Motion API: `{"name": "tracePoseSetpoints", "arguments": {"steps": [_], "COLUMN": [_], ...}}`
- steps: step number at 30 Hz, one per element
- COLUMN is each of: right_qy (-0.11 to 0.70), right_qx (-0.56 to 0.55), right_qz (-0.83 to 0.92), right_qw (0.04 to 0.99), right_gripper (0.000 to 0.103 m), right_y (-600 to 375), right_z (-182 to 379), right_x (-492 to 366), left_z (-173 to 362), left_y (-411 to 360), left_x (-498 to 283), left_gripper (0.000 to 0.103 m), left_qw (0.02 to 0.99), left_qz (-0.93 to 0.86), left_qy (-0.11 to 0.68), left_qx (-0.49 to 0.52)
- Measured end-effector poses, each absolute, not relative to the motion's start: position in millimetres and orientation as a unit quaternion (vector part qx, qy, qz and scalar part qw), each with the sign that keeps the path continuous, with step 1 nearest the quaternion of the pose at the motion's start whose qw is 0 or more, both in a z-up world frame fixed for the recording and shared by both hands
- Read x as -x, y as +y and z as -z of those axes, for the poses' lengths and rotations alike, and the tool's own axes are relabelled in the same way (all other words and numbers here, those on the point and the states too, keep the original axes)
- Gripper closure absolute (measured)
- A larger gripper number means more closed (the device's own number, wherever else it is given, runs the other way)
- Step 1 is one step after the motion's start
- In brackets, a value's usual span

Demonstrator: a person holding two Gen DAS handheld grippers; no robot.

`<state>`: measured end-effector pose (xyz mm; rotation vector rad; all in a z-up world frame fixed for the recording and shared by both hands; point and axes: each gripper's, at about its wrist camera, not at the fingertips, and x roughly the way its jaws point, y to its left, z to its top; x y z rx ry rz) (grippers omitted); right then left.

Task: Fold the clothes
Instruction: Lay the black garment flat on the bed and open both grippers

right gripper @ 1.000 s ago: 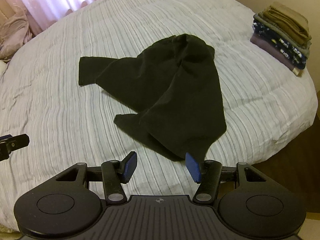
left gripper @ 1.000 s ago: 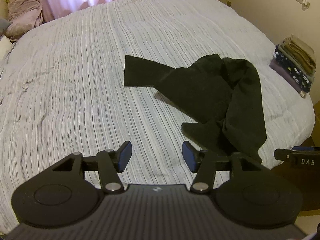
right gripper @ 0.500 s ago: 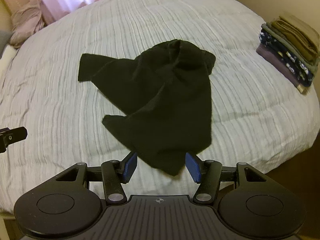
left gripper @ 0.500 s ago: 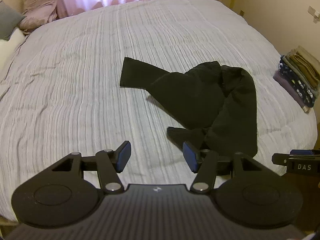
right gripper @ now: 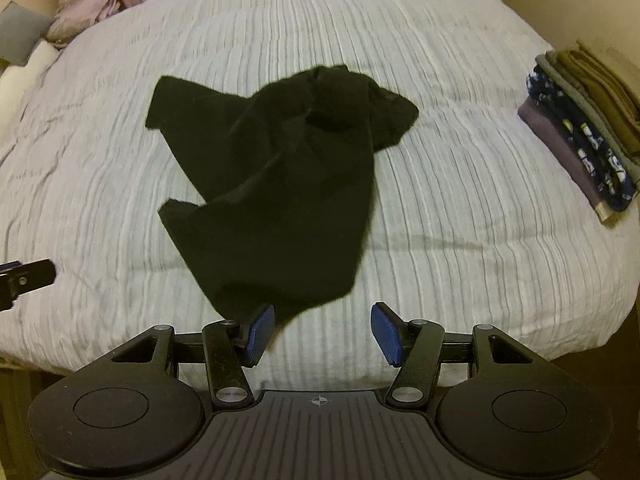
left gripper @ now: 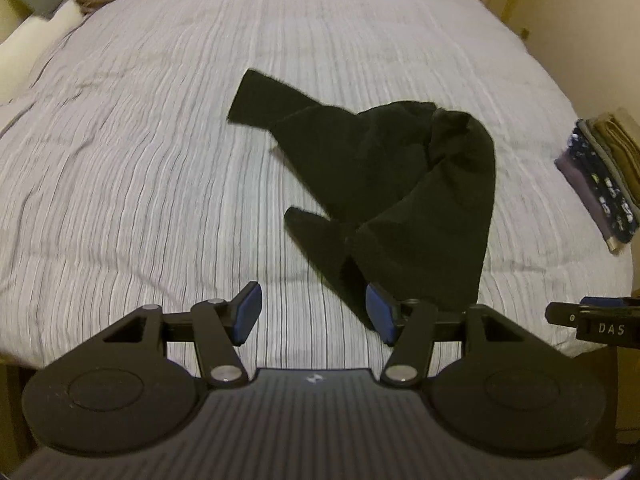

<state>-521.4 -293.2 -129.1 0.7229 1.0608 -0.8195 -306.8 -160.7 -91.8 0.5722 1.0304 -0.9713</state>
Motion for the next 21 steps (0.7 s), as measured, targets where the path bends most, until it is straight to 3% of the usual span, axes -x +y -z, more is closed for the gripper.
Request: {"name": "tracePoseSetpoints", "arguments": {"steps": [21], "right_qy": [0.536], "right_qx": [-0.331], "right_qz": [0.318], "right_qw": [0.709], "right_gripper": [0.045], "right_y": [-332.8], "right_z": [176.0], "right_x": [517.3], "left_z": [113.5], "left_y": [-145.2], "left_x": [276.8], "left_gripper": [0.049], "left_qw": [0.741], "left_qz": [0.343], "left_qy": [0.523], "left_qx": [-0.244]}}
